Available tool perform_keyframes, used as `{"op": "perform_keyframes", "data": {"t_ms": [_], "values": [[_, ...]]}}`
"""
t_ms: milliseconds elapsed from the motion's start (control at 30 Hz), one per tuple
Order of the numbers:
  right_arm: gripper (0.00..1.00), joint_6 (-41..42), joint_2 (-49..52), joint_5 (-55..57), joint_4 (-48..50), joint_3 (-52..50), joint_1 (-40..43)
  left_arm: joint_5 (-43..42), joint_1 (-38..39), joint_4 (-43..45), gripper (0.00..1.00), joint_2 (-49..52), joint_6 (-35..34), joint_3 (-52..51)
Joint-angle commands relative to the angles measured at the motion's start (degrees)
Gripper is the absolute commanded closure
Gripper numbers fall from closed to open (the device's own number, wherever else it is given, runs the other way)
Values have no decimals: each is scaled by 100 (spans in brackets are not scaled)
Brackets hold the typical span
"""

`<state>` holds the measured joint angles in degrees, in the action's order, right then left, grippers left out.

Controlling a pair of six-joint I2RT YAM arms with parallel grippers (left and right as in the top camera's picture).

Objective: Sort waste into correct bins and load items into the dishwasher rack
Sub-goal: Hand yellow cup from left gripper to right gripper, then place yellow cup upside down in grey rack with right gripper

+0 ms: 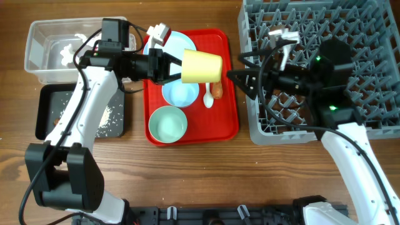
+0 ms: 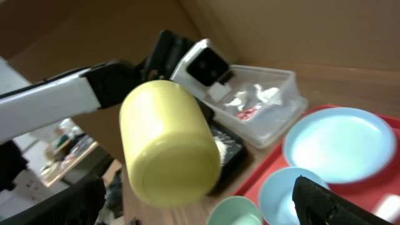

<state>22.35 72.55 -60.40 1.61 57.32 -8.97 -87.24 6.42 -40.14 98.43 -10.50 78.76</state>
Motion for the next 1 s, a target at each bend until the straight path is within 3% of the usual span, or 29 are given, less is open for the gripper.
{"op": "perform_keyframes", "data": {"t_ms": [0,233,433,467,500,533,667,867,967], "values": [[2,229,160,-339,413,68,-341,-306,122,42,96,-105,129,85],[17,422,570,-291,994,68,-857,-308,164,55,96,-105,111,85],[54,636,673,-350,1405,68,-918,-306,164,55,95,-105,114,85],[56,634,673,-363,1432,70,-918,-297,164,55,89,-105,114,85],[58,634,656,-382,1475,70,-916,-297,164,55,73,-105,114,85],[60,636,638,-424,1510,70,-903,-297,164,52,65,-105,114,85],[63,636,415,-715,1403,70,-328,-293,157,55,43,-105,114,85],[62,-31,-271,-527,-748,81,1425,551,157,50,37,-105,111,85],[62,-1056,-815,807,-2785,271,2059,1552,160,42,32,-105,111,85]]}}
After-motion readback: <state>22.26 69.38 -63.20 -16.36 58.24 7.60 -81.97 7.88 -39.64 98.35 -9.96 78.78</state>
